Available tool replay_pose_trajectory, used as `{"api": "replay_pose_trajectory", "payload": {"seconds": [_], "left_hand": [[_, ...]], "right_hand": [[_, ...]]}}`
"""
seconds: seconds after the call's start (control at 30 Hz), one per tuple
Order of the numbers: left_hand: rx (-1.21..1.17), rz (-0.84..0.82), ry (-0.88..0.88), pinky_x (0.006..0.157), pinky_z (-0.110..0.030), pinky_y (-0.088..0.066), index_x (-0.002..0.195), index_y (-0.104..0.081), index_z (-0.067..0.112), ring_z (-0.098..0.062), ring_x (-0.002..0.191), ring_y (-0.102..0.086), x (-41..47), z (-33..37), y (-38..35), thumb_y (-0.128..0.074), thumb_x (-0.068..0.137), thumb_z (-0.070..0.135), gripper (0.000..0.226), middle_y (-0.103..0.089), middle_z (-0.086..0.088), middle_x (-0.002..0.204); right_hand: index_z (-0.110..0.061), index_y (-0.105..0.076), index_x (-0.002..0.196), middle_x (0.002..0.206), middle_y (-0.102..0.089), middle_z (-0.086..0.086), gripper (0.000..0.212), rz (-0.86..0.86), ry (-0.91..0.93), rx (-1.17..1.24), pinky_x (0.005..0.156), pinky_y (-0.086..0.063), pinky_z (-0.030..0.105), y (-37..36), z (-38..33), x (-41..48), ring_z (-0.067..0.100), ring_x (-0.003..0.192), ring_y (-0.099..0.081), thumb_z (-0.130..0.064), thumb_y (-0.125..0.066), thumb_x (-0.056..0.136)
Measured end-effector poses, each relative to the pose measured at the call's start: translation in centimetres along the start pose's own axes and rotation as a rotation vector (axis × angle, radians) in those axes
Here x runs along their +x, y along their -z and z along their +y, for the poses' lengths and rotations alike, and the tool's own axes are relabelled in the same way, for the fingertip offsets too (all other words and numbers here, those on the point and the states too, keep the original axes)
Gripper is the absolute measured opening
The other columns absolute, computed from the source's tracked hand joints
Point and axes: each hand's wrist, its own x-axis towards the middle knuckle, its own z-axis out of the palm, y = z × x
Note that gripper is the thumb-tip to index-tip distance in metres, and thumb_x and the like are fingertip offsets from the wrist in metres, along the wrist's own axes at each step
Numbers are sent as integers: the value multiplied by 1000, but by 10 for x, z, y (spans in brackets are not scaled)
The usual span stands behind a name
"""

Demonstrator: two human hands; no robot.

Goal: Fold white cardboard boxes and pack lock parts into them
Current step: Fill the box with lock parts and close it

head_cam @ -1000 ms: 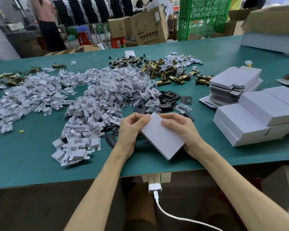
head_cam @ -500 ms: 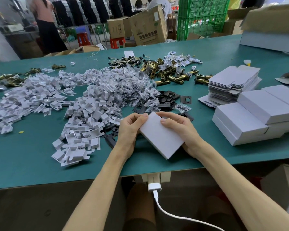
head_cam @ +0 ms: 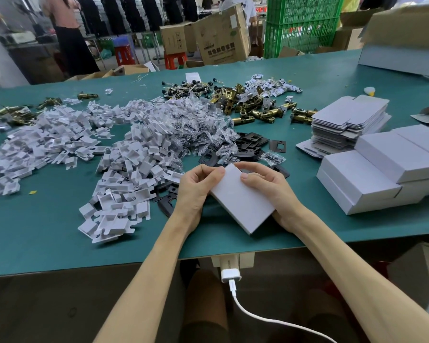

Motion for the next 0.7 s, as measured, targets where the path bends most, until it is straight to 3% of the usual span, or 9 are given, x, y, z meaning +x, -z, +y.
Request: {"api": "replay_pose_trajectory", "payload": {"seconds": [0.4,0.5,0.6,0.7], "left_hand": [[24,-49,-29,87,-39,-45,90,-77,15,-20,89,-59,1,-5,3,-79,82,22,11,-74,-5,91],[80,-81,-52,84,-31,-51,101,-73,12,-14,90,-64,1,-5,3,-79,83,23,22,-75,-2,97],[134,-158,-58,90,-29,-55,123,-72,12,-15,104,-67,0,-3,2,-76,88,22,37,-76,-4,119],[124,-186,-36,89,-27,-55,130,-72,16,-14,103,-68,-1,-2,2,-75,93,16,37,-76,-7,123]], "right_hand": [[-28,-72,126,105,-69,17,31,35,17,40,67,-56,28,0,2,1,22,83,-67,-18,-64,97],[-27,-71,127,111,-74,13,31,30,9,49,69,-58,28,0,2,2,21,86,-68,-18,-63,98],[-26,-72,126,114,-75,12,29,35,7,46,68,-59,28,0,2,1,20,87,-70,-20,-64,98],[-24,-73,125,111,-76,13,29,46,4,56,64,-58,27,0,2,1,20,84,-71,-20,-65,98]]}}
